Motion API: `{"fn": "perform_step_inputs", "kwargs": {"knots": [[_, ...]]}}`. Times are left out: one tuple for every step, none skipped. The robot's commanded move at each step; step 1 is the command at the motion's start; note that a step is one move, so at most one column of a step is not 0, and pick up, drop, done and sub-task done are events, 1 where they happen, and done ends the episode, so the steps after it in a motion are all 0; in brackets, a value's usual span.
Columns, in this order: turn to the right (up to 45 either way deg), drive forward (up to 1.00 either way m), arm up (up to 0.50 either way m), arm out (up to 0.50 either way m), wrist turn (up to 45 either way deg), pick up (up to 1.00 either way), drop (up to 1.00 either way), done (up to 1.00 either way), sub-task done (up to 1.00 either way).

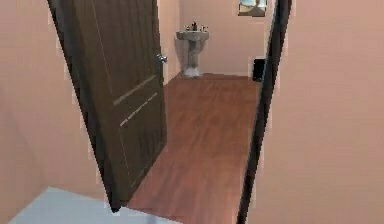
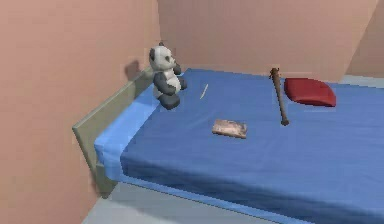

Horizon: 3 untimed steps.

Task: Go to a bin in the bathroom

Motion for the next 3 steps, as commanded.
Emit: {"fn": "perform_step_inputs", "kwargs": {"knots": [[3.0,0.00,0.00,0.00,0.0,0.00,0.00,0.00,0.00],[0.0,0.75,0.00,0.00,0.0,0.00,0.00,0.00,0.00],[-39.0,0.00,0.00,0.00,0.0,0.00,0.00,0.00,0.00]]}}
